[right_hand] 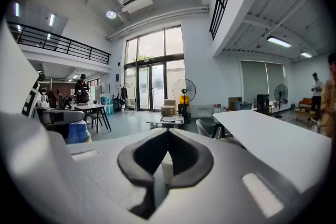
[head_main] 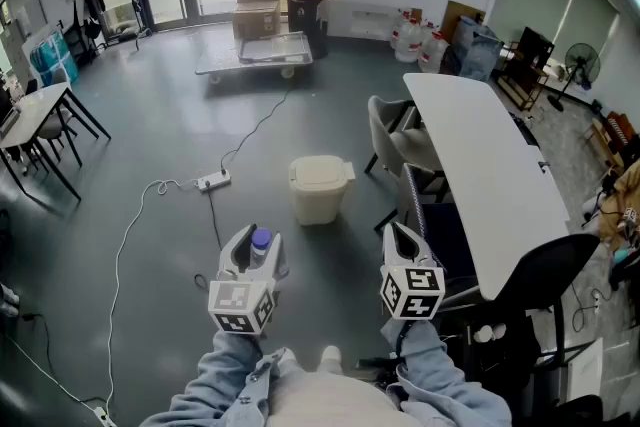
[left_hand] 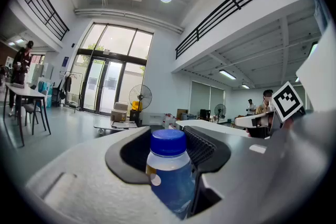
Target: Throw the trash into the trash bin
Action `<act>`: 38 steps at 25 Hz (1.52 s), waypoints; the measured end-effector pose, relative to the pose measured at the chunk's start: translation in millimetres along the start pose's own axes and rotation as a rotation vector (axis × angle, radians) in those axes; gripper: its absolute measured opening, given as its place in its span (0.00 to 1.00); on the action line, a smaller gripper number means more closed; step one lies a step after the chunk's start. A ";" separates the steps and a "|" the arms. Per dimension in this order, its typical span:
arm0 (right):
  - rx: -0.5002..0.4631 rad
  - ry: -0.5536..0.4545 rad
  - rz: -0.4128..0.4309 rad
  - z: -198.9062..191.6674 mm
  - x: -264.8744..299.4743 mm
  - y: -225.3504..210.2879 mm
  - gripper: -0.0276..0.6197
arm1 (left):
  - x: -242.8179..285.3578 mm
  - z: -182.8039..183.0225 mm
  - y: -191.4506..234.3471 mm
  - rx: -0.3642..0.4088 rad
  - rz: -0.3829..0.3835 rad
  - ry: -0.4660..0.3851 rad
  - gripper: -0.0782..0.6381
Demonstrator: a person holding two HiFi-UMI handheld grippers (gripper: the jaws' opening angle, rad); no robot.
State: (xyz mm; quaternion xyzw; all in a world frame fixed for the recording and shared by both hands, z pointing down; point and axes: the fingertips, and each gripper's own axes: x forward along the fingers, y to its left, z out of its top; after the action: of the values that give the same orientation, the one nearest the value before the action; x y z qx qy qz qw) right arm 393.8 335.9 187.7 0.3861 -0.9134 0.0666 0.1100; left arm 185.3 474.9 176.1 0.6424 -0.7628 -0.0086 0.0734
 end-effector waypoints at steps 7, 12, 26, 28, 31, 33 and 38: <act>-0.008 0.013 0.026 -1.3 2.6 15.1 0.05 | -4.4 0.6 7.9 -0.018 -0.003 -0.002 0.40; -0.005 0.043 0.009 -6.6 3.8 22.2 0.05 | -11.0 -3.8 13.9 -0.025 -0.017 0.003 0.40; 0.063 0.033 -0.056 -4.5 9.6 54.3 0.05 | -35.9 -7.0 63.5 -0.020 -0.026 0.002 0.40; 0.066 0.042 -0.058 -4.6 13.1 59.2 0.05 | -38.0 -5.6 71.3 -0.022 -0.021 -0.001 0.40; 0.059 0.055 -0.059 -7.3 21.1 64.0 0.05 | -38.0 -8.2 83.7 -0.033 -0.005 -0.001 0.40; 0.058 0.070 -0.058 -11.1 28.1 66.0 0.05 | -34.4 -13.9 91.9 -0.049 0.005 0.012 0.40; 0.061 0.105 -0.049 -15.4 57.3 64.8 0.05 | -14.1 -22.1 106.2 -0.070 0.015 0.042 0.40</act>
State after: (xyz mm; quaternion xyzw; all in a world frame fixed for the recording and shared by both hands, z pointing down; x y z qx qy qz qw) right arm 310.7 344.4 214.7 0.4076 -0.8942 0.1117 0.1476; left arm 86.4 509.1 208.0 0.6337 -0.7652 -0.0212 0.1118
